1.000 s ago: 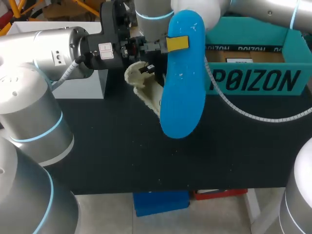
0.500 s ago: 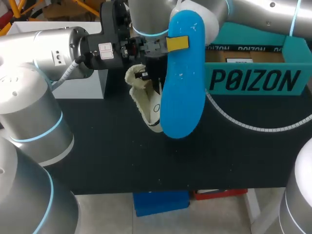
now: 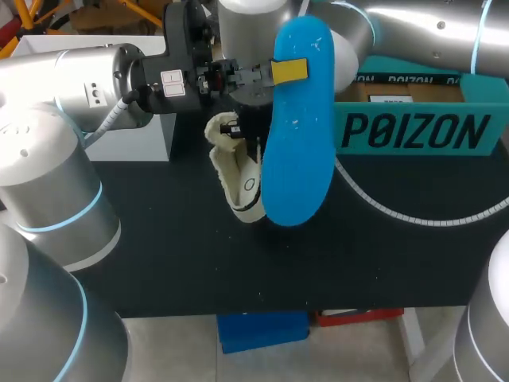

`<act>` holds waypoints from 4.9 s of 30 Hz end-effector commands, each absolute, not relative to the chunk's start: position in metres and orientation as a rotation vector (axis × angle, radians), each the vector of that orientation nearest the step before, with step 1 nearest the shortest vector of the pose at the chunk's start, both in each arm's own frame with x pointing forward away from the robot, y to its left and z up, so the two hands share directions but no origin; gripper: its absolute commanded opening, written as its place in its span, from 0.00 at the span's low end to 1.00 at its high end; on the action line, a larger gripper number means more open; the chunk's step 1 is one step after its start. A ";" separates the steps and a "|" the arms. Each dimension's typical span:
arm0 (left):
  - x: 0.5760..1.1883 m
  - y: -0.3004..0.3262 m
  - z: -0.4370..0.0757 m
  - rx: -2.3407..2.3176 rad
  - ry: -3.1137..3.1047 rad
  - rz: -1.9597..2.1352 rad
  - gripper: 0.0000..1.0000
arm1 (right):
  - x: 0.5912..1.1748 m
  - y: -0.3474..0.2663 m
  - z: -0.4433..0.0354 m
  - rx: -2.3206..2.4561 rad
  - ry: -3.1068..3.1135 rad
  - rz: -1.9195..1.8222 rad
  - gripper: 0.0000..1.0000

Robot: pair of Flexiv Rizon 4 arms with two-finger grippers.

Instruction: Take the shoe out of the shoebox, open the shoe tongue, remove and reinsert the insole, then place the shoe into the shoebox

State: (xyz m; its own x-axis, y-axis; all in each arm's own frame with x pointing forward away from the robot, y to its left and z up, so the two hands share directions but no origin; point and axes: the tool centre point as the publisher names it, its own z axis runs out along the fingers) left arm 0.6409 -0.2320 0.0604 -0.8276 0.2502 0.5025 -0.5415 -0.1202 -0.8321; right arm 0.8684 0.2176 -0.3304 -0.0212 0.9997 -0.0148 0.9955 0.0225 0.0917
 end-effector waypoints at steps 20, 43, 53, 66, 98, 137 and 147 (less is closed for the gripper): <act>0.640 -0.233 0.060 0.329 -1.640 1.992 0.00 | 0.871 0.202 -0.381 2.293 2.083 0.093 0.00; 0.640 -0.233 0.060 0.329 -1.640 1.992 0.00 | 0.860 0.162 -0.330 2.661 2.088 0.798 1.00; 0.640 -0.233 0.060 0.329 -1.640 1.992 0.00 | 0.859 0.168 -0.294 2.584 2.290 1.206 1.00; 0.640 -0.233 0.060 0.329 -1.640 1.992 0.00 | 0.859 0.168 -0.294 2.584 2.290 1.206 1.00; 0.640 -0.233 0.060 0.329 -1.640 1.992 0.00 | 0.852 0.162 -0.236 2.519 2.110 2.228 1.00; 0.674 -0.249 -0.073 -0.516 -2.104 2.213 0.00 | 0.852 0.163 -0.228 2.475 2.067 2.333 1.00; 0.680 -0.249 -0.094 -0.608 -2.180 2.238 0.00 | 0.852 0.163 -0.228 2.475 2.067 2.333 1.00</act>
State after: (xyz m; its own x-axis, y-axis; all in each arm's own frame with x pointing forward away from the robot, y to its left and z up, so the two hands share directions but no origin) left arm 0.6842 -0.2484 -0.0951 -0.9237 0.2416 -0.2972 0.2898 -0.0665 -0.9548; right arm 0.8530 0.1619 -0.2275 -0.0238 0.1031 0.9944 0.9756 -0.2148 0.0456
